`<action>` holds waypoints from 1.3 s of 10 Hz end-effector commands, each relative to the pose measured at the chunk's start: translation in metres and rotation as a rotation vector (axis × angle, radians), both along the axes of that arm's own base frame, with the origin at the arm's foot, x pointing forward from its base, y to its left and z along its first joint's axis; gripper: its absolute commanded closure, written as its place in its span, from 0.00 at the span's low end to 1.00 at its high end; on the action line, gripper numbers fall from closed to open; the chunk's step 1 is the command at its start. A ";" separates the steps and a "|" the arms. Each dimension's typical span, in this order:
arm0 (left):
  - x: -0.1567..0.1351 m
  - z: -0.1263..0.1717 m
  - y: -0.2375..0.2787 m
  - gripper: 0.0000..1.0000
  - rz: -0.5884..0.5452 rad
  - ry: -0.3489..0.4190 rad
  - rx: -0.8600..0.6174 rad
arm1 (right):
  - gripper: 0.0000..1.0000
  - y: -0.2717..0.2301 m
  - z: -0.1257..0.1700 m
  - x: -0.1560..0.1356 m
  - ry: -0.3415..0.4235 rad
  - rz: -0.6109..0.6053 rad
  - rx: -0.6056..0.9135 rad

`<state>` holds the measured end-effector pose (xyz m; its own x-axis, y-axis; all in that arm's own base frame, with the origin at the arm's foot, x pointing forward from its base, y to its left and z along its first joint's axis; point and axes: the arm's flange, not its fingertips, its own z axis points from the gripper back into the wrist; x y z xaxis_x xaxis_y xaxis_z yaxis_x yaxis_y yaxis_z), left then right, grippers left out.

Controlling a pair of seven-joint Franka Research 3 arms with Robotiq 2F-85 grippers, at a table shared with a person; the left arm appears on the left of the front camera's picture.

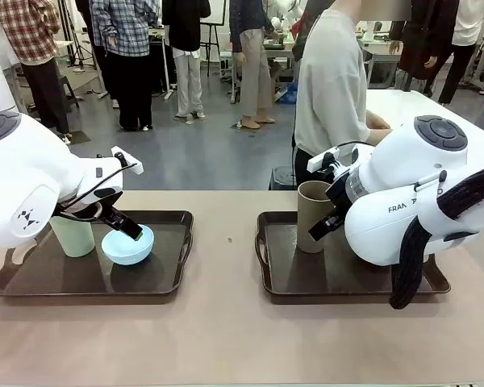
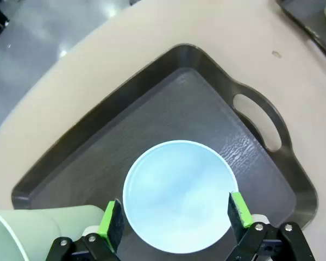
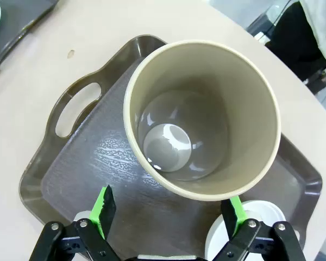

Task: Set up a tray with a mat and arrange the tableware.
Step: Pick up the Picnic Bowl and Reusable plastic cup from the Handle tray in front of the human's position and hold them in the air.

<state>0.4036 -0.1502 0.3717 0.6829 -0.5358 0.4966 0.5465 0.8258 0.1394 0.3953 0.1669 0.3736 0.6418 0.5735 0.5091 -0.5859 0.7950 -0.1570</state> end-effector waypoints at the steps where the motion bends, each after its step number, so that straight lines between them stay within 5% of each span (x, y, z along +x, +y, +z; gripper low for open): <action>1: 0.000 0.000 0.000 0.00 0.000 0.000 0.000 | 0.00 0.000 0.000 0.000 0.000 0.000 0.000; 13: 0.000 0.000 0.000 0.00 0.000 0.000 0.000 | 0.00 0.000 0.000 0.000 0.000 0.000 0.000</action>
